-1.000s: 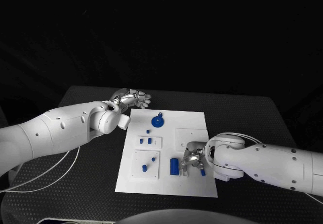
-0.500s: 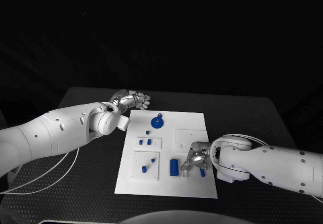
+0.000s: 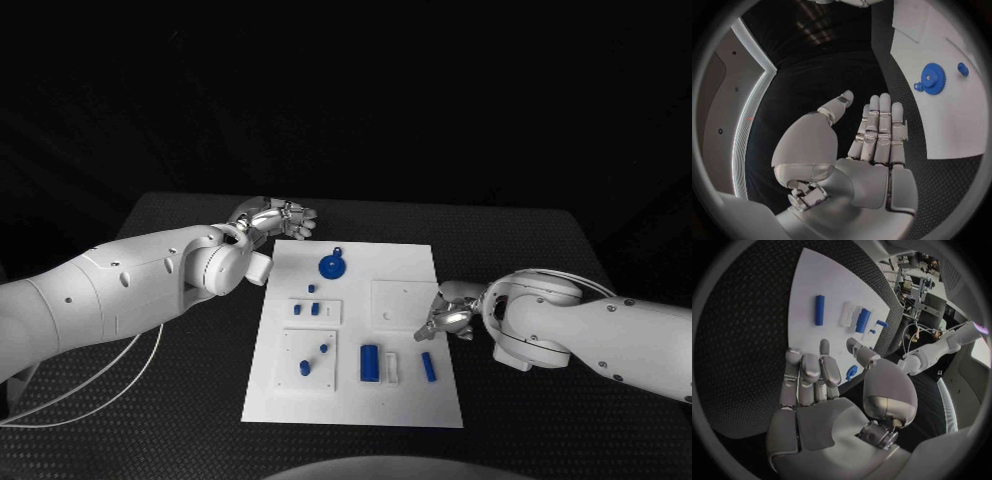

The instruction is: Assemble the parts on the task board

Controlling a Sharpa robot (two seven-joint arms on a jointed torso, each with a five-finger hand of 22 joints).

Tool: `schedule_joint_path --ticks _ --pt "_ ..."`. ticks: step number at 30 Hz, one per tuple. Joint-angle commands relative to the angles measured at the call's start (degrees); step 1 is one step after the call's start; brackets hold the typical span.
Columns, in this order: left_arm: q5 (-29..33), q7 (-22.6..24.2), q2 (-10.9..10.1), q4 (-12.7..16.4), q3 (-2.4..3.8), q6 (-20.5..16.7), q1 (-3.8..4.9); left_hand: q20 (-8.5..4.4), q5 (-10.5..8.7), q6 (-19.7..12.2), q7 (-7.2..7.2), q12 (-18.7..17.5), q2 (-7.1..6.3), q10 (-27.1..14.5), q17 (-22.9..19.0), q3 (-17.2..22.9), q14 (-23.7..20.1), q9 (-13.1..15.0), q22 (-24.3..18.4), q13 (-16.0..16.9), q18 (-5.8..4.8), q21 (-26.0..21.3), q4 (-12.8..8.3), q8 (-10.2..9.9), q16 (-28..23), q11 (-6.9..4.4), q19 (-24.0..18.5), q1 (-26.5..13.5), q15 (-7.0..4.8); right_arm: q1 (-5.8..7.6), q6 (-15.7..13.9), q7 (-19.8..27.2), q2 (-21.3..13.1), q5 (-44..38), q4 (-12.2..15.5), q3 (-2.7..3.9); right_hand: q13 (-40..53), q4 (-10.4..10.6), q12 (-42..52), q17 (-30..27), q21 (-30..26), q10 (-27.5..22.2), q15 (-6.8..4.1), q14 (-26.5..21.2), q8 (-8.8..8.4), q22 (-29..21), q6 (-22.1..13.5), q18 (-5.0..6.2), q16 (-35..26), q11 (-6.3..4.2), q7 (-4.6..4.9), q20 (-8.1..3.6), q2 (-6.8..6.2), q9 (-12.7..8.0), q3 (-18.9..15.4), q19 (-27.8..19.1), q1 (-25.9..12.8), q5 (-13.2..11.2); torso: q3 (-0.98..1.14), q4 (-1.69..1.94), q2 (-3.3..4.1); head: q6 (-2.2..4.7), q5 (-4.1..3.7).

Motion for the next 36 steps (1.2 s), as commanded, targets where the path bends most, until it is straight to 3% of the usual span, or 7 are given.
schedule_joint_path --ticks 1,5,7,15,26,36 --pt "0.22 0.48 -0.03 0.19 0.02 0.82 0.05 0.17 0.05 -0.35 -0.11 0.05 0.0 -0.41 0.08 -0.03 0.36 -0.08 0.1 -0.07 0.85 -0.2 0.34 0.3 -0.28 -0.07 -0.27 -0.57 0.13 0.03 2.87 -1.0 -0.65 -3.97 -0.24 -0.4 2.12 0.45 2.03 1.24 0.45 0.99 -0.01 0.96 0.62 -0.04 0.65 0.89 1.15 0.05 -0.26 0.01 -0.26 0.45 -0.11 0.49 0.96 -0.05 0.07 0.02 0.07 0.02 -0.18" --pt "0.22 0.49 0.0 0.14 0.01 0.9 0.05 0.17 0.05 -0.34 -0.11 0.06 -0.01 -0.4 0.11 -0.04 0.37 -0.08 0.11 -0.07 0.85 -0.2 0.36 0.31 -0.3 -0.07 -0.27 -0.6 0.13 -0.08 3.77 -1.76 -0.91 -6.2 -0.34 -1.6 2.33 0.65 2.33 1.52 0.52 1.12 -0.06 1.17 0.74 -0.06 0.76 0.89 1.43 -0.01 -0.33 0.0 -0.28 0.6 -0.22 0.51 1.1 -0.04 0.11 0.01 0.1 -0.02 -0.24" --pt "0.22 0.49 0.01 0.14 0.01 0.91 0.05 0.17 0.04 -0.34 -0.11 0.06 -0.01 -0.4 0.12 -0.05 0.37 -0.08 0.11 -0.07 0.85 -0.2 0.37 0.31 -0.31 -0.07 -0.27 -0.6 0.13 -0.42 4.18 -1.99 -0.78 -6.23 -0.49 -1.89 2.33 0.83 2.31 1.5 0.55 1.1 -0.07 1.14 0.79 -0.08 0.8 0.89 1.43 -0.03 -0.35 0.0 -0.35 0.68 -0.33 0.5 1.05 -0.06 0.11 0.01 0.09 -0.05 -0.26" --pt "0.22 0.47 0.02 0.15 -0.01 1.01 0.04 0.17 0.05 -0.34 -0.11 0.06 0.0 -0.4 0.16 -0.05 0.38 -0.08 0.12 -0.07 0.85 -0.2 0.41 0.32 -0.34 -0.07 -0.27 -0.65 0.13 -2.42 5.59 -2.77 0.01 -7.27 -1.31 -2.08 2.39 2.03 2.28 1.61 0.64 1.05 -0.09 1.08 0.91 -0.16 0.8 0.89 1.58 -0.1 -0.42 0.01 -0.76 0.98 -0.81 0.37 0.46 -0.09 0.09 0.13 0.1 -0.31 -0.26" --pt "0.22 0.41 -0.06 0.15 -0.04 1.15 0.04 0.17 0.04 -0.34 -0.12 0.07 0.01 -0.4 0.23 -0.07 0.38 -0.08 0.14 -0.08 0.85 -0.21 0.47 0.34 -0.41 -0.08 -0.27 -0.7 0.14 -3.53 5.04 -2.11 1.57 -7.32 -1.62 -2.19 2.51 3.26 2.36 1.67 0.75 1.08 -0.08 1.03 1.01 -0.24 0.84 0.89 1.71 -0.13 -0.47 -0.02 -1.01 1.26 -1.22 0.19 -0.12 -0.08 -0.03 0.2 0.06 -0.72 -0.12" --pt "0.22 0.32 0.01 0.22 -0.04 1.29 0.04 0.17 0.05 -0.35 -0.12 0.07 0.02 -0.41 0.28 -0.07 0.39 -0.09 0.15 -0.08 0.85 -0.22 0.5 0.34 -0.45 -0.08 -0.28 -0.72 0.14 -5.14 5.95 -2.18 3.28 -12.17 -2.41 -2.55 2.64 2.64 2.47 1.74 0.93 1.13 -0.14 1.03 1.09 -0.26 0.9 0.89 1.84 -0.22 -0.56 -0.23 -0.49 1.49 -0.92 0.05 1.51 -0.08 -0.13 0.25 0.01 -0.91 -0.21"
